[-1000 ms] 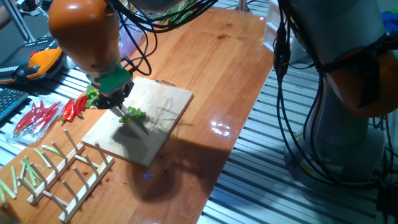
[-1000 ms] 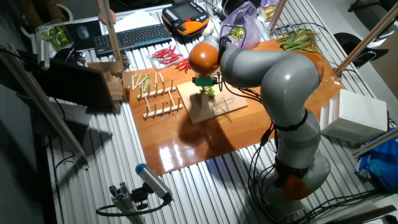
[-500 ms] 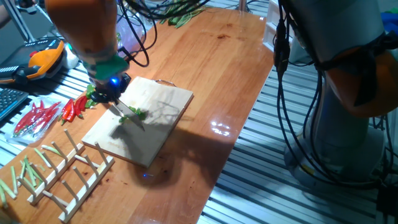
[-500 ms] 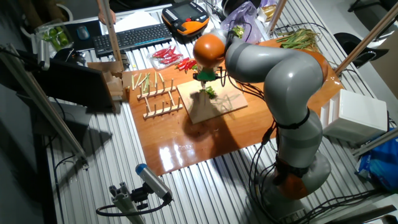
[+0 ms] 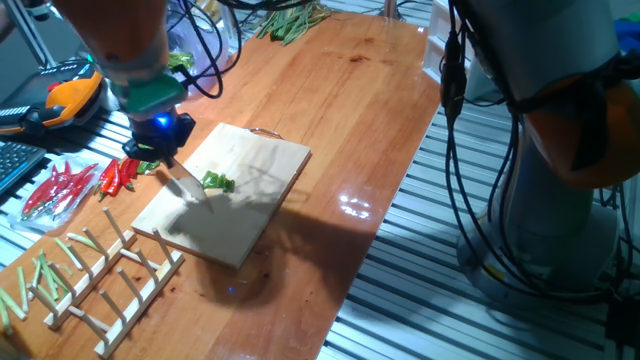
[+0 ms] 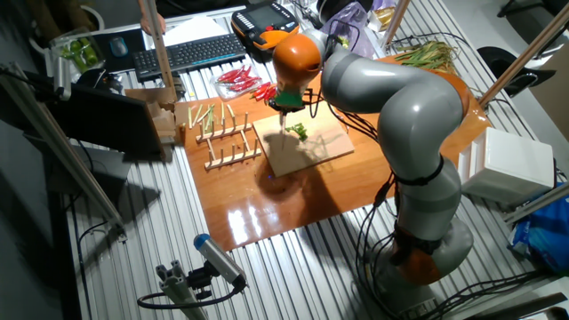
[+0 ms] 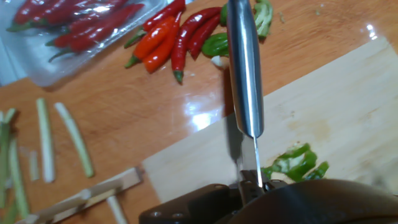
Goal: Chop the chili peppers
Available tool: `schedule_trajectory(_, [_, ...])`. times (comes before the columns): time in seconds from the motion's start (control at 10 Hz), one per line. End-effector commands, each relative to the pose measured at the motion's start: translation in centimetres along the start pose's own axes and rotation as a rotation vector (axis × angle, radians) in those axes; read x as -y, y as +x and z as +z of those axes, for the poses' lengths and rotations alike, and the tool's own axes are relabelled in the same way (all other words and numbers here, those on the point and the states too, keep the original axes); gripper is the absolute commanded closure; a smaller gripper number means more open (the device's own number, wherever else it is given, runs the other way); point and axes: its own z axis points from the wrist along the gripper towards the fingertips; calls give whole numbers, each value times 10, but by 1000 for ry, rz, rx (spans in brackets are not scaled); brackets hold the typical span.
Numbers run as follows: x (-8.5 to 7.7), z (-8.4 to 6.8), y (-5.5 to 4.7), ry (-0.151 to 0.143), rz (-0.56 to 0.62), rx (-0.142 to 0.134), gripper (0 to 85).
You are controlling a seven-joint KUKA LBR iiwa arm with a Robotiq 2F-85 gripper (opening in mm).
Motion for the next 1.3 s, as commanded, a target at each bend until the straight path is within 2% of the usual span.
schedule_trajectory(0.0, [-2, -2, 1, 5, 1, 0, 850])
schedule_trajectory(0.1, [-2, -5, 1, 7, -2, -5, 850])
schedule_trajectory(0.2, [2, -9, -1, -11, -27, -23, 850])
schedule_trajectory(0.3, [7, -12, -2, -14, -39, -29, 850])
schedule_trajectory(0.5, [7, -12, -2, -18, -74, -20, 850])
schedule_trajectory(0.8, [7, -12, -2, -103, -225, -14, 850])
schedule_trajectory(1.0, [7, -12, -2, -83, -277, -63, 850])
schedule_trajectory(1.1, [7, -12, -2, -89, -288, -88, 850])
schedule_trajectory(1.2, [7, -12, -2, -70, -299, -90, 850])
